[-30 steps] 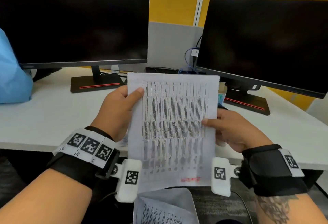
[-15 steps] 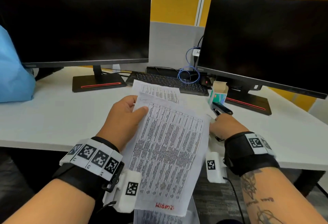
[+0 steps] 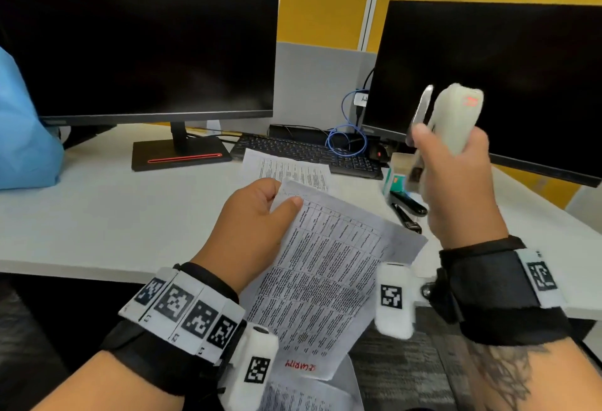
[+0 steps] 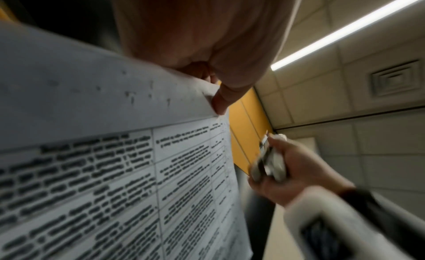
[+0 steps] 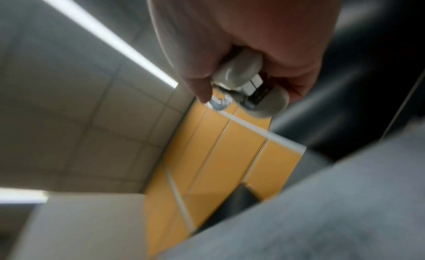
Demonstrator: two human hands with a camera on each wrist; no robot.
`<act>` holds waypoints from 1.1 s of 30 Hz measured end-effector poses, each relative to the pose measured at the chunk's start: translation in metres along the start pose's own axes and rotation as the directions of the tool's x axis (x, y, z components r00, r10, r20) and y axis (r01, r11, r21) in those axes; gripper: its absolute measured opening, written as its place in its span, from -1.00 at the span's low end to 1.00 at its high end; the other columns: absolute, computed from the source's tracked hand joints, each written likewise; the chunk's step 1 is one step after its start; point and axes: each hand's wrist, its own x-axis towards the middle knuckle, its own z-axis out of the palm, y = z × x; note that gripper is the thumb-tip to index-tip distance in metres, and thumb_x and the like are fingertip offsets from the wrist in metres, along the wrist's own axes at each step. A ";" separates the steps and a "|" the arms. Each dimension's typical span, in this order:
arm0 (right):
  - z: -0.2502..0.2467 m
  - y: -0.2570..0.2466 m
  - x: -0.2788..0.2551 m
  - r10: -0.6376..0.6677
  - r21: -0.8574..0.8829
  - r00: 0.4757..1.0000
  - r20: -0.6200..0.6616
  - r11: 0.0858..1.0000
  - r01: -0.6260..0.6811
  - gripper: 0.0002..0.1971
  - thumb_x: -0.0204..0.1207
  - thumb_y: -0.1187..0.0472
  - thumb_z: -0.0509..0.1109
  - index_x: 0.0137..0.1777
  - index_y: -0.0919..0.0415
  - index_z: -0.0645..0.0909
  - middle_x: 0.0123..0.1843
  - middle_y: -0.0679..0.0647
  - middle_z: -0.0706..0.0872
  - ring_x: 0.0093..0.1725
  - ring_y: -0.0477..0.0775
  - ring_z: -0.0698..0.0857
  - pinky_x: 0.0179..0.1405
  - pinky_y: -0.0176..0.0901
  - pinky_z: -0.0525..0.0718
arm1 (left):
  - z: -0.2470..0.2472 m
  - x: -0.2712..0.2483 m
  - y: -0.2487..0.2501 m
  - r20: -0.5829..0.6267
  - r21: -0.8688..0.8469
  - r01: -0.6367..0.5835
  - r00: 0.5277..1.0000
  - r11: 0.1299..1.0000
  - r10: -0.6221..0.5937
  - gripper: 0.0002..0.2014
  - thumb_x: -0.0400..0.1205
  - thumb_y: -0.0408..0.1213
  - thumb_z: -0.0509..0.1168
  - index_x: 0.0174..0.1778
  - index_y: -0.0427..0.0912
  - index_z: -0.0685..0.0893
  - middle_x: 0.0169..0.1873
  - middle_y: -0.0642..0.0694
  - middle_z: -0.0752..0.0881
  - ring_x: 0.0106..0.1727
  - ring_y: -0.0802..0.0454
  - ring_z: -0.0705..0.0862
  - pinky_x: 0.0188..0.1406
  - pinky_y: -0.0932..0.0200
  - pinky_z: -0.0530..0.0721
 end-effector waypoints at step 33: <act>0.036 -0.022 -0.053 -0.108 0.148 0.990 0.094 0.985 0.094 -0.71 0.57 -0.08 0.40 -0.28 0.09 0.64 -0.47 -0.16 0.59 -0.44 -0.26 0.59 -0.42 -0.39 0.55 | 0.041 -0.029 0.031 0.056 -0.023 -0.215 0.975 0.976 0.216 -0.83 0.62 -0.24 0.38 -0.09 0.11 0.51 -0.33 -0.10 0.78 -0.33 -0.09 0.77 -0.29 -0.24 0.74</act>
